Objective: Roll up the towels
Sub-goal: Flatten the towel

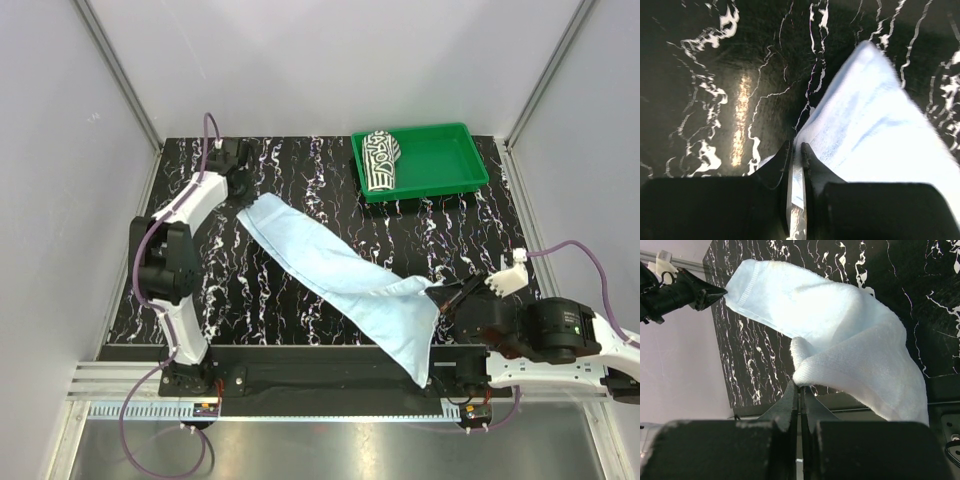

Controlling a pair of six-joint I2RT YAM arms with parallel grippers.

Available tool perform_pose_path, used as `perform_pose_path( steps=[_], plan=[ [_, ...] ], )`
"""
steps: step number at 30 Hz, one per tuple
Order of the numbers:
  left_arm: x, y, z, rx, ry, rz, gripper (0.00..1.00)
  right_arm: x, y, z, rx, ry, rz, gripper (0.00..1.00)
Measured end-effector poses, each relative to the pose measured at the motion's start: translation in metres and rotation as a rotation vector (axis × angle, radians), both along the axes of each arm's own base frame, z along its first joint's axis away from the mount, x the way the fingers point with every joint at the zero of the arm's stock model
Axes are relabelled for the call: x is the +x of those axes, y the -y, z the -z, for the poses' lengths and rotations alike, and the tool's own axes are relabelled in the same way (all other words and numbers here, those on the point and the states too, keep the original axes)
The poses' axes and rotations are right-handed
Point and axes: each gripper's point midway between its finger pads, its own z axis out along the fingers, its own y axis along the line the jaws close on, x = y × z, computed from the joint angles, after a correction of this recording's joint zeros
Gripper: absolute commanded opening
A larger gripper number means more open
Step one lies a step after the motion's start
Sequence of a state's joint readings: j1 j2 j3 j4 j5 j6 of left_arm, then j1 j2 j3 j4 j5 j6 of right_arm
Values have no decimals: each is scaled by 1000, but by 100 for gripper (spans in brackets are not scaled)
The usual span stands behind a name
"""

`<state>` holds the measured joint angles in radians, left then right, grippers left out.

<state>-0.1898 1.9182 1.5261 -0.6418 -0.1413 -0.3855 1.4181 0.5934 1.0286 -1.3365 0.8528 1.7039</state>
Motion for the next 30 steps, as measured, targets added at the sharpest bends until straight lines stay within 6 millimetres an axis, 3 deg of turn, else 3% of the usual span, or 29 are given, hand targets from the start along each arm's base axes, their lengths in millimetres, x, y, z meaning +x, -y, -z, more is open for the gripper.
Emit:
perform_pose_path(
  steps=[5,8,14,20,26,30],
  plan=[
    [-12,-4,-18,11,21,15,26,0,0,-5,6,7,-4,0],
    [-24,-6,-3,18,-19,15,34,0,0,-5,5,7,-4,0],
    [-61,-12,39,35,-148,10,36,0,-1,-5,1,6,-4,0],
    [-56,-8,42,26,-131,2,54,0,0,-5,3,5,-4,0],
    [-47,-7,44,21,-97,-21,54,0,0,-2,-3,2,-6,0],
    [-42,-7,58,26,-112,-32,52,-1,0,0,-6,-2,-8,0]
  ],
)
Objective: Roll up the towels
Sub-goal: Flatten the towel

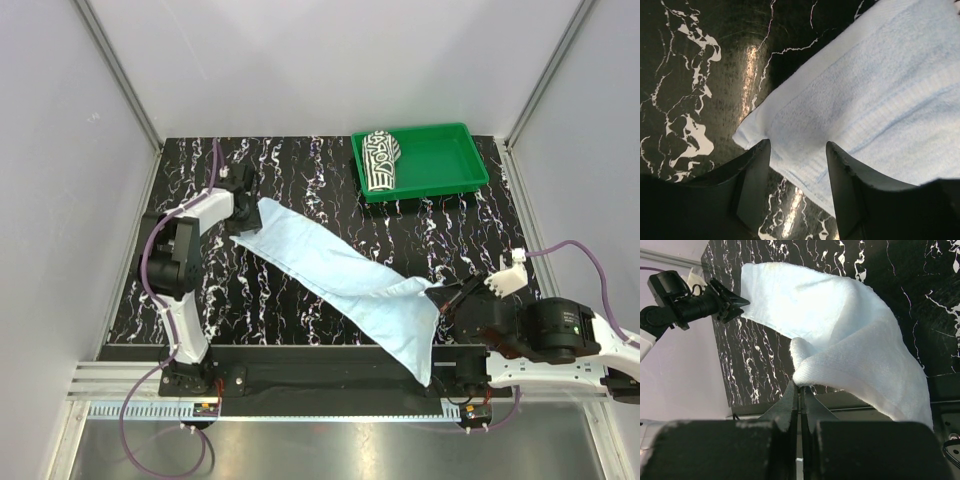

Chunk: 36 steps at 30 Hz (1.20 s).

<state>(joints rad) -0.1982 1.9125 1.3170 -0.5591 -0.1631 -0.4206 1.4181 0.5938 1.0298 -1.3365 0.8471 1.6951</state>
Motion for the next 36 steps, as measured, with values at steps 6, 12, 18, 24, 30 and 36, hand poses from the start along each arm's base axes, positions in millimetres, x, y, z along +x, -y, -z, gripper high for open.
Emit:
perform_pose_path(
  steps=[6,12,18,24,30,36],
  plan=[
    [6,-1,11,-2,-6,-19,48,0,0,2,-1,-3,-2,0],
    [13,-1,11,-12,18,-35,34,-1,0,4,-7,-5,-1,0],
    [16,-1,10,-17,32,-42,32,-1,0,7,-15,-7,-1,0],
    [16,-3,10,-11,32,-48,48,-2,0,10,-20,-14,-5,0],
    [16,-5,10,-5,33,-53,36,-2,0,13,-21,-20,-3,0],
    [17,-5,9,-7,36,-62,13,-3,-1,14,-22,-25,-7,0]
  ],
)
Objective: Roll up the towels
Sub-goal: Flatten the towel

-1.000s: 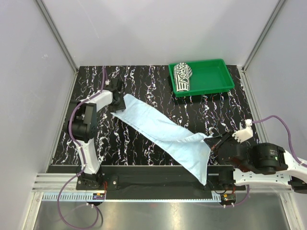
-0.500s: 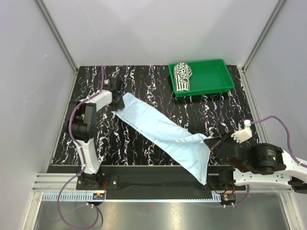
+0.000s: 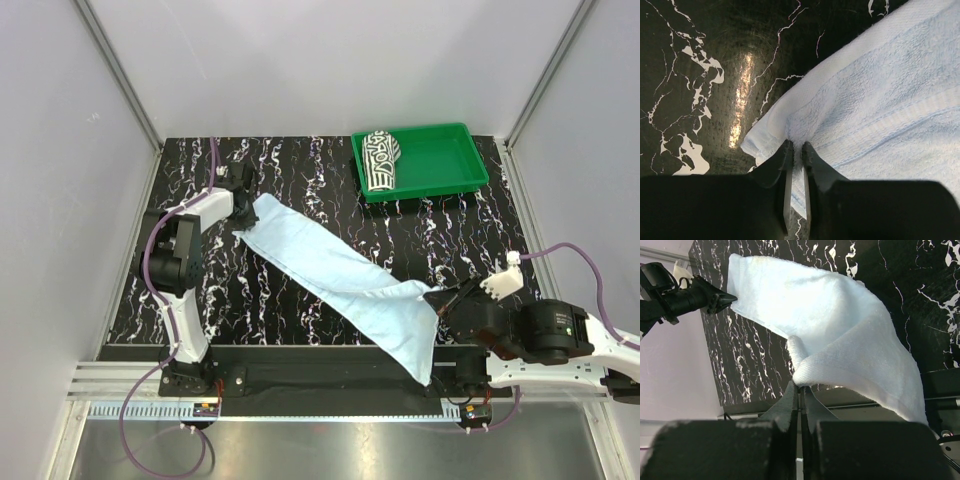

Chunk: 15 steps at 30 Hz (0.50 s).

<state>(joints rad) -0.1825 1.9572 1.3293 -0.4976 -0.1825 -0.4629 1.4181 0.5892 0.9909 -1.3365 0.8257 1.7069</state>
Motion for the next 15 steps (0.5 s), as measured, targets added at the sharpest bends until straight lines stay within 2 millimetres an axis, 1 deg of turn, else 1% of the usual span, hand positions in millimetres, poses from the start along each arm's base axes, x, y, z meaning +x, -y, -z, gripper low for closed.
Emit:
perform_pose_path(
  steps=[1,3,4,5,7,8,9,11,12,13,14,15],
  plan=[
    [0,0,0,1,0,-2,12,0,0,1,-2,0,0,0],
    [0,-1,0,3,1,-3,13,0,0,2,-4,-1,0,0],
    [0,-1,0,5,1,-4,17,0,0,1,-4,-1,0,0],
    [0,-1,0,6,1,-4,44,0,0,1,-6,-1,-1,0],
    [-1,-2,-2,13,1,-1,66,0,-1,0,-13,2,-5,0],
    [-1,-3,-4,13,3,-4,74,0,-1,-3,-23,6,-11,0],
    [-1,-3,-7,14,7,-4,75,1,-2,-8,-28,14,-17,0],
    [-4,-3,-21,13,27,-5,77,3,-3,-26,-28,40,-25,0],
    [-4,-2,-33,14,59,-4,78,5,-4,-40,-16,62,-25,0],
    [-7,-1,-45,13,84,-2,79,8,-4,-58,-2,89,-21,0],
    [-13,3,-62,10,124,9,80,11,-4,-77,10,118,-19,0],
    [-20,9,-82,6,173,24,87,15,-5,-99,33,152,-11,0]
  ],
)
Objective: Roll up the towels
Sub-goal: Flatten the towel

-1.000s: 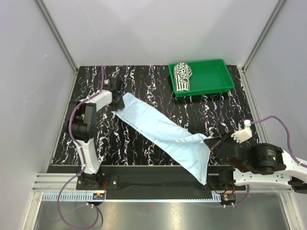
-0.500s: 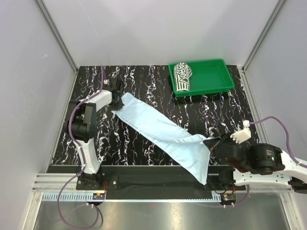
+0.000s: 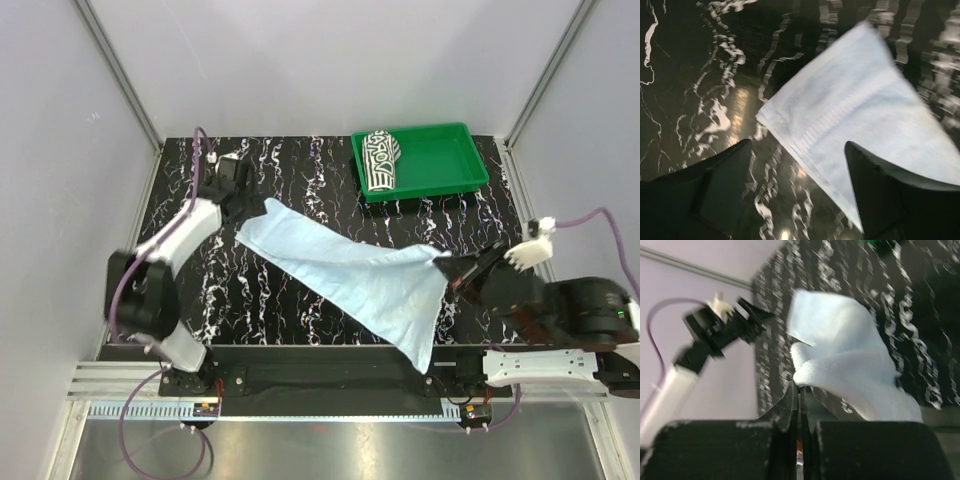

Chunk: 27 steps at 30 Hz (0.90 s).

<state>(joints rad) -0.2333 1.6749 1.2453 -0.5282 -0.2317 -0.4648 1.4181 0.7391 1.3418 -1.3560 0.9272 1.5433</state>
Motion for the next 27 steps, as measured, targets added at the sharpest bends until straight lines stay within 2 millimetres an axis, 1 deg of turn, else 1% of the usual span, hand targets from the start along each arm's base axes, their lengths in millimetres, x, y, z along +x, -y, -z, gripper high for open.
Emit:
perform_pose_path(
  steps=[1,2,4,5,6,7,8,9,10,13,15,16,18,20,22,25,27],
  plan=[
    [-8,10,-19,-11,51,25,92,3,1,-19,12,32,7,0],
    [-21,26,-40,-31,107,68,99,6,2,-34,20,57,12,0],
    [-47,66,-81,-113,223,168,99,11,4,-63,28,112,27,0],
    [-60,86,-96,-179,270,222,99,14,5,-72,21,134,33,0],
    [-68,101,-106,-254,313,253,99,15,6,-78,11,149,36,0],
    [-76,109,-108,-310,326,267,99,17,7,-81,-7,163,39,0],
    [-80,113,-106,-349,329,269,99,17,7,-81,-26,172,38,0],
    [-84,119,-100,-395,324,269,99,18,6,-79,-49,176,33,0],
    [-86,124,-90,-427,304,258,99,18,6,-77,-69,180,32,0],
    [-97,149,-46,-475,176,254,99,19,3,-70,-119,184,24,0],
    [-106,166,-28,-494,108,260,99,20,2,-69,-130,186,28,0],
    [-110,175,-22,-507,88,261,99,20,1,-69,-131,186,29,0],
    [-119,192,-17,-538,57,267,99,21,1,-71,-127,186,34,0],
    [-126,207,-18,-577,46,273,99,22,2,-75,-114,190,44,0],
    [-133,221,-19,-611,36,278,99,23,5,-80,-100,199,59,0],
    [-148,243,-20,-656,8,294,99,25,12,-90,-74,214,82,0],
    [-158,254,-18,-674,-12,303,99,25,19,-96,-61,228,96,0]
  ],
)
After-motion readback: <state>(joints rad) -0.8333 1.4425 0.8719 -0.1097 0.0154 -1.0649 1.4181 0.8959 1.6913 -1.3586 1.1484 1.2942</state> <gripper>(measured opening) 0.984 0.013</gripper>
